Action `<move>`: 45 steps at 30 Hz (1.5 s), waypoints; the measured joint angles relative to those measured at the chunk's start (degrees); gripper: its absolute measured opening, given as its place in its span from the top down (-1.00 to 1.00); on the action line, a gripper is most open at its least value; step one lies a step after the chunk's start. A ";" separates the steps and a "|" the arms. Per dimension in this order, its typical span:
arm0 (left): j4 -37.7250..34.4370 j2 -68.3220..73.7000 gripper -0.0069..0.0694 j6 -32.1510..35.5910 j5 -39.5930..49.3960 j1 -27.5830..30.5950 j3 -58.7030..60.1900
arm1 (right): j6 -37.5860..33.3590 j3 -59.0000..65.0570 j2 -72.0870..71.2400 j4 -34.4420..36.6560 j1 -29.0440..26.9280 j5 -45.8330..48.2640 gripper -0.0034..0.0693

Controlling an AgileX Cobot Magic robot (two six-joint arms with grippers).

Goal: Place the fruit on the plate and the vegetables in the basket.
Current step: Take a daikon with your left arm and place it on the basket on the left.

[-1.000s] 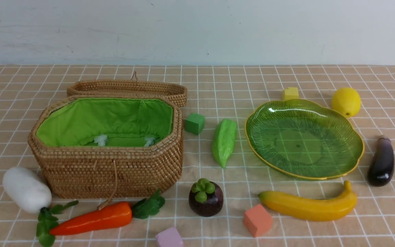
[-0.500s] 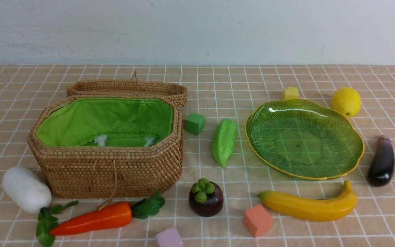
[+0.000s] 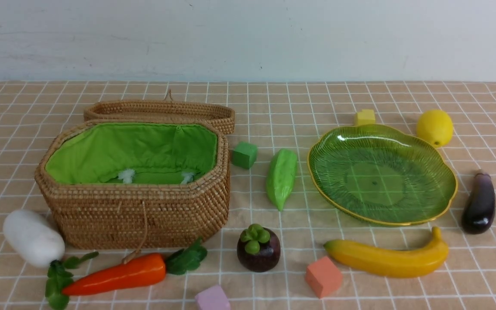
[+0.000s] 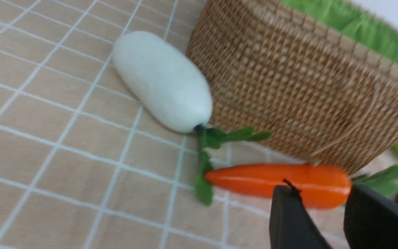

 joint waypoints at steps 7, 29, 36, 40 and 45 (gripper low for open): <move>-18.75 0.00 0.19 -5.51 -13.29 0.00 0.00 | 0.00 0.00 0.00 0.00 0.00 0.00 0.24; -21.78 37.35 0.85 16.83 8.13 0.00 -27.54 | 0.70 0.57 0.00 -5.57 0.00 -4.60 0.24; -19.46 51.72 0.85 22.24 23.14 0.00 -39.25 | 13.71 0.60 0.00 12.51 0.00 -17.99 0.26; -15.95 56.39 0.85 20.21 24.12 0.00 -43.66 | 14.21 -3.95 0.87 15.59 0.48 -10.46 0.38; -9.03 63.54 0.85 14.62 28.22 0.00 -51.47 | 3.04 -23.97 15.21 14.77 4.34 12.18 0.65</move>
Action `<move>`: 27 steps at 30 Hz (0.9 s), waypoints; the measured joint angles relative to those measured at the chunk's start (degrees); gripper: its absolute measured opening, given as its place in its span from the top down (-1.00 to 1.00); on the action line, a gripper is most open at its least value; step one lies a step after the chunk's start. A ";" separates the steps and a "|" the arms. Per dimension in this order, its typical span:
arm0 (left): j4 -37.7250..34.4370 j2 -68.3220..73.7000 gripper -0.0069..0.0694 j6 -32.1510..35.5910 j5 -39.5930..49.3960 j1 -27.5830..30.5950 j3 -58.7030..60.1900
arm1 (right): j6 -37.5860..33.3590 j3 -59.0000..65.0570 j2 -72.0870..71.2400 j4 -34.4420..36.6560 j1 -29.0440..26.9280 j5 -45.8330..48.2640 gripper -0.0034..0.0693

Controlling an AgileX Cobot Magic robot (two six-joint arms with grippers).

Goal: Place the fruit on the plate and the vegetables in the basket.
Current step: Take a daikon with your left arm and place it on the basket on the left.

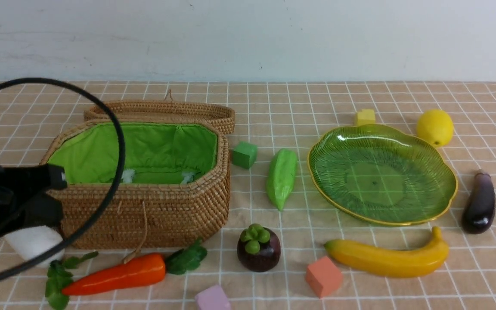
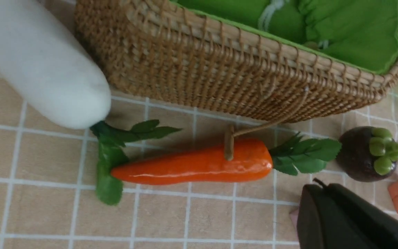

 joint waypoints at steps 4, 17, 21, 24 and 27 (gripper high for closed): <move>4.13 2.31 0.85 -1.29 0.43 0.15 -2.35 | -10.61 -16.27 14.17 -1.22 1.53 16.96 0.73; -4.87 13.80 0.85 4.44 0.81 25.39 -2.54 | -29.37 -31.51 29.03 6.93 10.08 25.25 0.74; -6.86 17.86 0.76 6.34 -2.50 23.77 -2.54 | -34.32 -32.50 28.65 8.06 12.10 23.76 0.75; -7.02 20.48 0.48 6.65 -7.17 22.53 -2.54 | -37.53 -33.83 27.51 9.44 12.47 23.14 0.75; -6.45 23.03 0.19 6.64 -9.74 22.14 -2.95 | -39.82 -34.74 25.97 10.74 12.67 22.60 0.75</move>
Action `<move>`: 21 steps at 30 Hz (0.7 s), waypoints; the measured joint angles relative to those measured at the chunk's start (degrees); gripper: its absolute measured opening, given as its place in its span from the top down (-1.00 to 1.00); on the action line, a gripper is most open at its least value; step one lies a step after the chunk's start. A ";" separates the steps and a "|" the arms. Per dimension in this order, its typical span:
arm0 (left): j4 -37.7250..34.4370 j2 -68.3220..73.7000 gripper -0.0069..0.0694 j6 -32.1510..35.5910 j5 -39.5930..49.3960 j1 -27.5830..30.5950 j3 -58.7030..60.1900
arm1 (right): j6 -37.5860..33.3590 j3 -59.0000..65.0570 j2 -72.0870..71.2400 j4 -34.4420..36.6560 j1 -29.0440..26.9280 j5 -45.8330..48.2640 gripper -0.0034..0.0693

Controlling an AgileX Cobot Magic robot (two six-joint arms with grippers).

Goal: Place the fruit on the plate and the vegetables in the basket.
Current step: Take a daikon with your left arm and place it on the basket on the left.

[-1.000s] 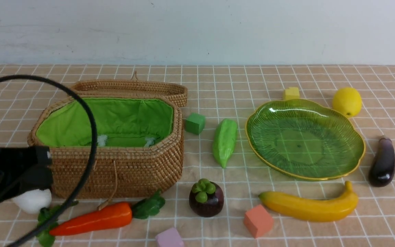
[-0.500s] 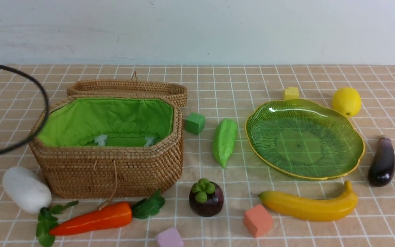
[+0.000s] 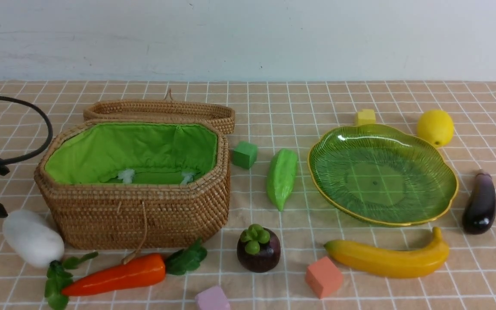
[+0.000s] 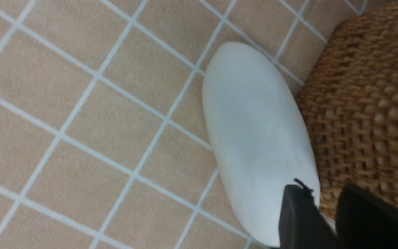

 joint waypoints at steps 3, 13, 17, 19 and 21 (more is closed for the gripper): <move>0.67 4.04 -0.18 -1.67 -1.46 0.00 -1.60 | -2.11 -0.32 -2.05 1.04 0.00 -0.50 0.75; 0.71 15.16 -0.60 -5.13 -2.78 0.00 -7.50 | -2.48 -0.45 -4.88 2.28 0.00 -1.58 0.75; 1.86 18.71 -0.61 -5.80 -3.27 0.00 -8.47 | -2.48 -0.56 -5.12 3.38 0.00 -1.58 0.75; 3.30 19.80 -0.60 -5.85 -3.29 -0.04 -8.51 | -2.48 -0.56 -5.12 3.84 0.00 -1.58 0.75; 5.04 20.08 -0.58 -5.92 -3.20 -0.11 -9.00 | -2.48 -0.56 -5.12 4.23 0.00 -1.58 0.75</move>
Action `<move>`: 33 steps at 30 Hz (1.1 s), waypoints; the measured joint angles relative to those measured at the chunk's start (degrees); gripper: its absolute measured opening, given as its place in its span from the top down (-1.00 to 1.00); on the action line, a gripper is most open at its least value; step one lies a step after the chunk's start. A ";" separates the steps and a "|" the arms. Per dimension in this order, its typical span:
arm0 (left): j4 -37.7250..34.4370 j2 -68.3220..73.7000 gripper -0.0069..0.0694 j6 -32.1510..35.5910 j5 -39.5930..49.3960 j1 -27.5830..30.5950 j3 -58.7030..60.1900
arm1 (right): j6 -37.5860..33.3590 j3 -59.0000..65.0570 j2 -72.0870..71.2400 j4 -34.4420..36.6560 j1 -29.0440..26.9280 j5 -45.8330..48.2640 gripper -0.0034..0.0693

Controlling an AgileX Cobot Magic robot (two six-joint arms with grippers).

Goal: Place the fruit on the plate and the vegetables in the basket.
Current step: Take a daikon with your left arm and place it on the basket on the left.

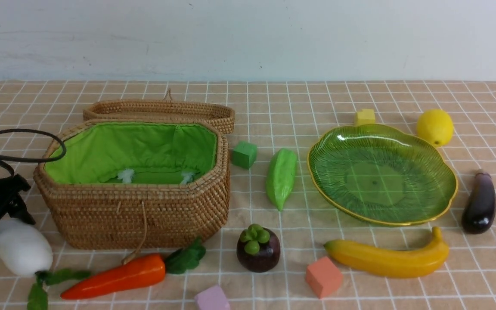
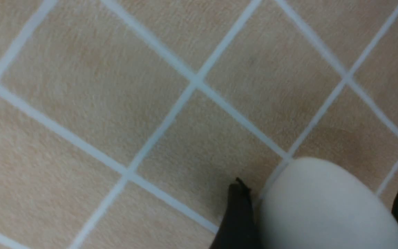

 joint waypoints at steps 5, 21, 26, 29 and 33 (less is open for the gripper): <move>3.57 0.13 -0.44 -0.18 1.76 -0.28 -0.36 | 0.00 0.00 0.00 0.81 0.00 0.00 0.75; 14.34 -16.30 -0.44 4.32 12.04 -1.66 -9.86 | 0.00 0.00 0.00 1.23 0.00 -0.12 0.75; 6.35 -22.89 -0.44 39.66 12.77 -15.36 -20.17 | -1.25 0.00 0.00 -2.43 0.00 -0.78 0.73; 3.28 -20.83 -0.44 59.30 12.62 -25.17 -22.31 | -2.01 0.00 0.00 -5.95 0.00 -2.95 0.72; 3.81 -15.12 -0.44 71.52 8.84 -35.64 -22.47 | -2.53 0.00 0.00 -7.44 0.00 -5.38 0.72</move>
